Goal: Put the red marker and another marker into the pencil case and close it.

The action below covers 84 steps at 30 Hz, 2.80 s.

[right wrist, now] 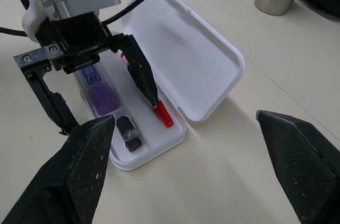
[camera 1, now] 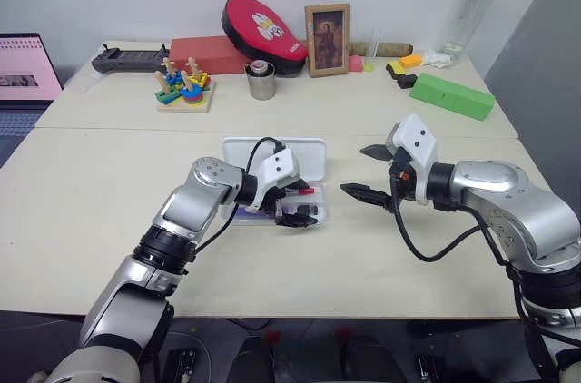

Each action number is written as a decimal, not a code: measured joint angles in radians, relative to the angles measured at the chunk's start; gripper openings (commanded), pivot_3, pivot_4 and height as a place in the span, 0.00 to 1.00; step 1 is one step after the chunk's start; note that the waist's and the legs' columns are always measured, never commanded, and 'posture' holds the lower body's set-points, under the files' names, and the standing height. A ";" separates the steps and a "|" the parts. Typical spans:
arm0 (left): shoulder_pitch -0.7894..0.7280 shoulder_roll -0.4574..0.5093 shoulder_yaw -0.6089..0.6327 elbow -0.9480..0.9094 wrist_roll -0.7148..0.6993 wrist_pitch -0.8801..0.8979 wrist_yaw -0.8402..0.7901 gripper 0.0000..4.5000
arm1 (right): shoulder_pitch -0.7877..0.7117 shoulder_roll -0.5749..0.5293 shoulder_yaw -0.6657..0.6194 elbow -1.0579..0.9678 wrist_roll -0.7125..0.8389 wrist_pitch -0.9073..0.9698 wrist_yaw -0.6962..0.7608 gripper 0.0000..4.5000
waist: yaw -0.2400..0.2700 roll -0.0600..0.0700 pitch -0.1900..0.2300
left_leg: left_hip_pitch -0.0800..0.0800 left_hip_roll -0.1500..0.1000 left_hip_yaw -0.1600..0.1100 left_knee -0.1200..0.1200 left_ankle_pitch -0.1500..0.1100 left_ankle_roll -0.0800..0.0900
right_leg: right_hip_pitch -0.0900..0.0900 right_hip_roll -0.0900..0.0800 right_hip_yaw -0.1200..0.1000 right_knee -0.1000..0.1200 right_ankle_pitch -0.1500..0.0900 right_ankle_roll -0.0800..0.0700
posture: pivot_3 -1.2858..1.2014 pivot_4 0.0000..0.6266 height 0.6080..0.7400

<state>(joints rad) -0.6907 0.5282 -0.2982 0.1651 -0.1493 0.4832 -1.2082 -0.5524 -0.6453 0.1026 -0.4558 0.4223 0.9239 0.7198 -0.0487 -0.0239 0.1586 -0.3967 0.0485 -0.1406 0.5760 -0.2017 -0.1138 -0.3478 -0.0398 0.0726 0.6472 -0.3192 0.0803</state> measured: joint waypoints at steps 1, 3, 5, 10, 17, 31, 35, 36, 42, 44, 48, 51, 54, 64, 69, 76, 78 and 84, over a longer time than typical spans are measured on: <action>0.003 0.003 0.014 -0.005 -0.008 0.008 0.005 0.99 | 0.000 0.000 0.000 0.000 0.000 -0.001 0.001 1.00 | 0.000 0.000 0.000 | 0.000 0.000 0.000 0.000 0.000 0.000 | 0.000 0.000 0.000 0.000 0.000 0.000 | 0.52 0.24 1.00; 0.015 0.015 0.057 -0.012 -0.025 0.014 0.029 0.99 | 0.000 0.000 0.001 0.003 0.001 -0.003 0.008 1.00 | -0.002 0.000 0.000 | 0.000 0.000 0.000 0.000 0.000 0.000 | 0.000 0.000 0.000 0.000 0.000 0.000 | 0.52 0.24 1.00; 0.026 0.025 0.120 -0.017 -0.048 0.020 0.064 0.99 | -0.015 0.001 0.009 0.027 -0.001 -0.017 0.018 1.00 | -0.003 0.000 0.000 | 0.000 0.000 0.000 0.000 0.000 0.000 | 0.000 0.000 0.000 0.000 0.000 0.000 | 0.52 0.24 1.00; 0.044 0.014 0.302 -0.046 -0.131 0.027 0.182 0.99 | -0.200 0.103 0.000 0.235 -0.034 -0.098 -0.026 1.00 | -0.012 0.000 0.000 | 0.002 0.000 0.000 0.000 0.001 0.002 | 0.000 0.000 0.000 0.001 0.001 0.001 | 0.52 0.24 1.00; 0.146 0.010 0.533 -0.153 -0.249 0.048 0.349 1.00 | -0.377 0.257 0.009 0.639 -0.141 -0.265 -0.103 0.81 | -0.008 0.000 0.000 | 0.002 0.000 0.000 -0.001 0.003 0.000 | 0.001 0.000 0.000 0.000 0.002 0.000 | 0.52 0.24 1.00; 0.296 0.017 0.642 -0.370 -0.416 0.142 0.481 1.00 | -0.413 0.382 0.084 0.982 -0.317 -0.482 -0.127 0.07 | -0.008 0.000 0.000 | 0.003 0.000 0.001 -0.001 0.003 0.001 | 0.001 -0.001 0.000 0.002 0.002 0.000 | 0.52 0.24 1.00; 0.306 0.020 0.643 -0.389 -0.441 0.148 0.500 1.00 | -0.415 0.400 0.084 1.046 -0.332 -0.517 -0.129 0.01 | -0.009 0.000 0.000 | 0.003 0.000 0.001 -0.001 0.003 0.001 | 0.001 -0.001 0.000 0.002 0.002 0.000 | 0.52 0.24 1.00; 0.308 0.021 0.643 -0.391 -0.443 0.150 0.503 1.00 | -0.415 0.402 0.084 1.053 -0.333 -0.522 -0.120 0.01 | -0.009 0.000 0.000 | 0.003 0.000 0.001 -0.001 0.003 0.001 | 0.000 -0.001 0.000 0.002 0.002 0.000 | 0.52 0.24 1.00; 0.328 0.040 0.641 -0.395 -0.463 0.163 0.520 1.00 | -0.415 0.402 0.092 1.041 -0.330 -0.527 -0.019 0.01 | -0.010 0.001 0.000 | 0.002 0.000 0.001 -0.002 0.003 0.001 | 0.000 -0.001 0.000 0.002 0.002 -0.001 | 0.52 0.24 1.00; 0.328 0.046 0.640 -0.395 -0.467 0.164 0.520 1.00 | -0.415 0.397 0.095 1.014 -0.328 -0.527 0.010 0.01 | -0.010 0.001 0.000 | 0.003 0.000 0.001 -0.001 0.003 0.001 | 0.000 -0.001 0.000 0.002 0.002 -0.001 | 0.52 0.24 1.00; 0.346 0.086 0.637 -0.397 -0.476 0.171 0.506 1.00 | -0.386 0.357 0.116 0.882 -0.318 -0.526 0.127 0.01 | -0.010 0.001 0.000 | 0.003 0.000 0.001 -0.002 0.002 0.001 | 0.000 -0.001 0.000 0.002 0.002 -0.001 | 0.52 0.24 1.00; 0.376 0.120 0.636 -0.403 -0.486 0.186 0.476 1.00 | -0.355 0.335 0.132 0.807 -0.313 -0.524 0.193 0.01 | -0.010 0.001 0.000 | 0.002 0.000 0.001 -0.002 0.002 0.001 | 0.000 -0.001 0.000 0.001 0.002 -0.001 | 0.52 0.24 1.00; 0.411 0.159 0.636 -0.410 -0.513 0.206 0.431 1.00 | -0.320 0.313 0.165 0.742 -0.312 -0.519 0.249 0.01 | -0.010 0.001 0.000 | 0.002 0.000 0.001 -0.002 0.002 0.001 | 0.000 -0.001 0.000 0.002 0.002 0.000 | 0.52 0.24 1.00; 0.555 0.312 0.637 -0.454 -0.548 0.226 0.272 1.00 | -0.223 0.250 0.312 0.672 -0.393 -0.514 0.325 0.01 | -0.008 0.001 0.000 | 0.003 0.000 0.001 -0.003 0.002 0.001 | 0.000 -0.001 0.000 0.001 0.002 -0.001 | 0.52 0.24 1.00; 0.619 0.359 0.636 -0.456 -0.525 0.208 0.220 1.00 | -0.215 0.250 0.347 0.648 -0.435 -0.475 0.319 0.01 | -0.009 0.002 0.001 | 0.004 0.000 0.001 -0.003 0.002 0.001 | 0.000 0.000 0.000 0.001 0.002 -0.001 | 0.52 0.24 1.00; 0.619 0.363 0.635 -0.456 -0.512 0.202 0.217 1.00 | -0.213 0.264 0.378 0.654 -0.487 -0.458 0.281 0.01 | -0.009 0.001 0.000 | 0.015 0.001 0.002 -0.002 0.002 0.001 | 0.005 0.000 0.000 0.001 0.001 0.000 | 0.52 0.24 1.00; 0.616 0.363 0.635 -0.457 -0.512 0.202 0.219 1.00 | -0.213 0.264 0.381 0.654 -0.498 -0.460 0.277 0.01 | -0.007 0.001 0.000 | 0.017 0.001 0.002 -0.002 0.002 0.001 | 0.007 0.000 0.001 0.001 -0.001 0.004 | 0.52 0.24 1.00; 0.606 0.359 0.633 -0.457 -0.512 0.202 0.235 1.00 | -0.185 0.277 0.355 0.626 -0.480 -0.454 0.279 0.01 | -0.008 0.000 0.000 | 0.016 0.001 0.002 -0.002 0.003 0.001 | 0.007 0.000 0.001 0.001 -0.001 0.004 | 0.52 0.24 1.00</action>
<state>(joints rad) -0.0848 0.8869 0.3349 -0.2919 -0.6616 0.6857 -0.9728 -0.7372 -0.3685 0.4579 0.1707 -0.0574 0.4698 0.9992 -0.0565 -0.0238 0.1582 -0.3803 0.0494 -0.1387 0.5741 -0.1991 -0.1123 -0.3411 -0.0403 0.0733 0.6481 -0.3198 0.0848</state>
